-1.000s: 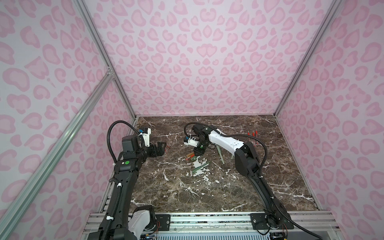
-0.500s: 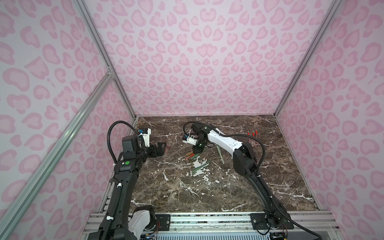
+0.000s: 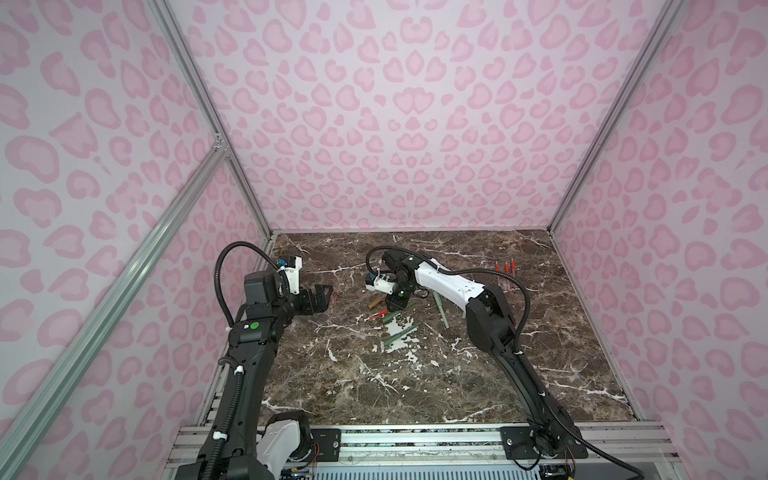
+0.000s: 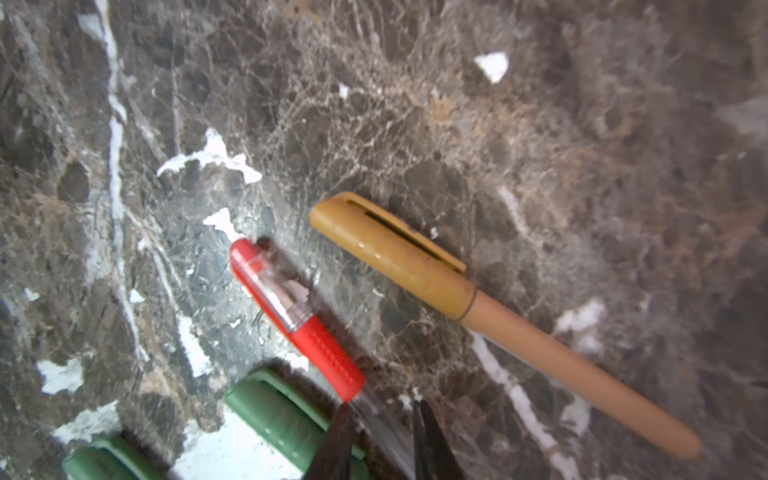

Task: Open the pen caps
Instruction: 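Grasp the capped red pen with the right gripper and lift it, then bring the pen's red cap into the left gripper with the right gripper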

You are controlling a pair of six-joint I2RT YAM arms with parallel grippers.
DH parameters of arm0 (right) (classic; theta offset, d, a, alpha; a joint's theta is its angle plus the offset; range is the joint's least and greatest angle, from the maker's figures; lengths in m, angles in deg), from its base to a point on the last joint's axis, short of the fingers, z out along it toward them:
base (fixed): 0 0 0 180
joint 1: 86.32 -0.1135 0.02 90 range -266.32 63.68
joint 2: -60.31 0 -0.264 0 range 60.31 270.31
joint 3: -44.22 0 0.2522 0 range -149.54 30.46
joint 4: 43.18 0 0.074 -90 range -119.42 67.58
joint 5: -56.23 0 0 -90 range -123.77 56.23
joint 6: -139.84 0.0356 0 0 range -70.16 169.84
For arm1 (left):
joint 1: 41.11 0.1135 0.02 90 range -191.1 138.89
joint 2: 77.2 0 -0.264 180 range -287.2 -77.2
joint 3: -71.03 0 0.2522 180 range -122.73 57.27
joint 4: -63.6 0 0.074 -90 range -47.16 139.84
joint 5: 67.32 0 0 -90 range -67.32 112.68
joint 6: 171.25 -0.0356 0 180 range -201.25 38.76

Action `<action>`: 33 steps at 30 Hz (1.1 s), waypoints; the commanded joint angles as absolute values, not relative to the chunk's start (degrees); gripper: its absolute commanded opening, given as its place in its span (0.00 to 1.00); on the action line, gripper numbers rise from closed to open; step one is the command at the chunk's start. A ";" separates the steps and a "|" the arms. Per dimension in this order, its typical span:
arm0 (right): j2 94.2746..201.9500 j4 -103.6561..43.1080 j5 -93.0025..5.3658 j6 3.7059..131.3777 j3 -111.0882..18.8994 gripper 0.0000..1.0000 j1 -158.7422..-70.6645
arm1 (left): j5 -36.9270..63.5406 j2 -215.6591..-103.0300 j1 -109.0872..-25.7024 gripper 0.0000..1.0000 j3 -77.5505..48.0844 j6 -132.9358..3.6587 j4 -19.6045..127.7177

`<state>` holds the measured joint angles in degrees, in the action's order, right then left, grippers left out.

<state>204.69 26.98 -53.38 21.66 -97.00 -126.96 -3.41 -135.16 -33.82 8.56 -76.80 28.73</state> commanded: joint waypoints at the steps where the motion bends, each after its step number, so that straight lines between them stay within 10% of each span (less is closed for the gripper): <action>1: 205.36 28.88 -50.37 20.92 -94.69 0.25 -127.38 | -3.51 -135.28 -33.70 0.98 8.45 -77.30 30.14; 18: 195.77 25.93 -50.13 23.84 -92.93 0.09 -127.79 | -9.96 -134.86 -33.72 0.98 8.23 -76.27 30.85; 33: 162.40 -26.15 -51.53 64.04 -48.33 0.00 -132.85 | -29.27 -137.13 -33.72 0.91 11.50 -58.86 43.12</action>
